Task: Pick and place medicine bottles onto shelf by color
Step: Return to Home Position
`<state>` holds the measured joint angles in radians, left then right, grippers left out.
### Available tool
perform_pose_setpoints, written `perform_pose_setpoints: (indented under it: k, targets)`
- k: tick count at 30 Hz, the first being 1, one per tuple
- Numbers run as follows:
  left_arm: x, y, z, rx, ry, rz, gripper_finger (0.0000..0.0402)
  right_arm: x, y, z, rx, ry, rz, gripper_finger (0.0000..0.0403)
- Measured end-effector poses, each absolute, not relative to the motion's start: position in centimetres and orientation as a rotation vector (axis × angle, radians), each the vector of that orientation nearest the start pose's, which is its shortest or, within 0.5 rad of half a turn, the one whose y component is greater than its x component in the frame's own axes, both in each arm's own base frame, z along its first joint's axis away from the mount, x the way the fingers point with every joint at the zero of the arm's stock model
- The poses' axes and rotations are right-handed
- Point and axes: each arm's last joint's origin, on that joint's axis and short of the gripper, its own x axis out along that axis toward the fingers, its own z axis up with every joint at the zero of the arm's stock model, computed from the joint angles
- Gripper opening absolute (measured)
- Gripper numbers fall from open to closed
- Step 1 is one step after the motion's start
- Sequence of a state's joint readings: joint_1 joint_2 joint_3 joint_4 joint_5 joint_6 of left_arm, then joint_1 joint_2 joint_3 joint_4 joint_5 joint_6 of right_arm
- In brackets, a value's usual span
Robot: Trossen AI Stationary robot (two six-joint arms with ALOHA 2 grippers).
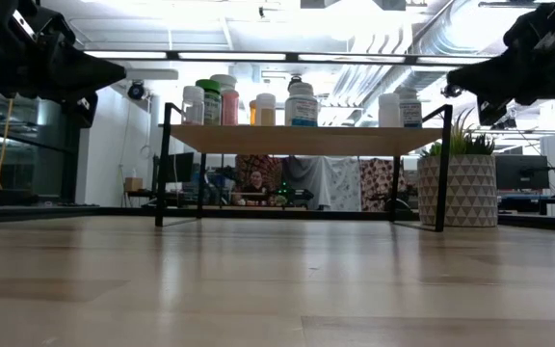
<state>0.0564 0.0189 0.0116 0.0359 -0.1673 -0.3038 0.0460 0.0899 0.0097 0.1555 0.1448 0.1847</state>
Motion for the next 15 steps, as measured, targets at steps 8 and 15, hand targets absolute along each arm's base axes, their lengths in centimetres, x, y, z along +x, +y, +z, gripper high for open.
perform_pose_setpoints:
  k: [8, 15]
  targets:
    - [9.7, 1.0, 16.9, -0.304, -0.062, 0.218, 0.0002, 10.3, 0.2, 16.2, 0.074, 0.05, -0.047, 0.0]
    - [9.7, 1.0, 16.9, -0.304, -0.062, 0.217, 0.0003, 10.3, 0.3, 16.2, 0.05, 0.058, -0.008, 0.0]
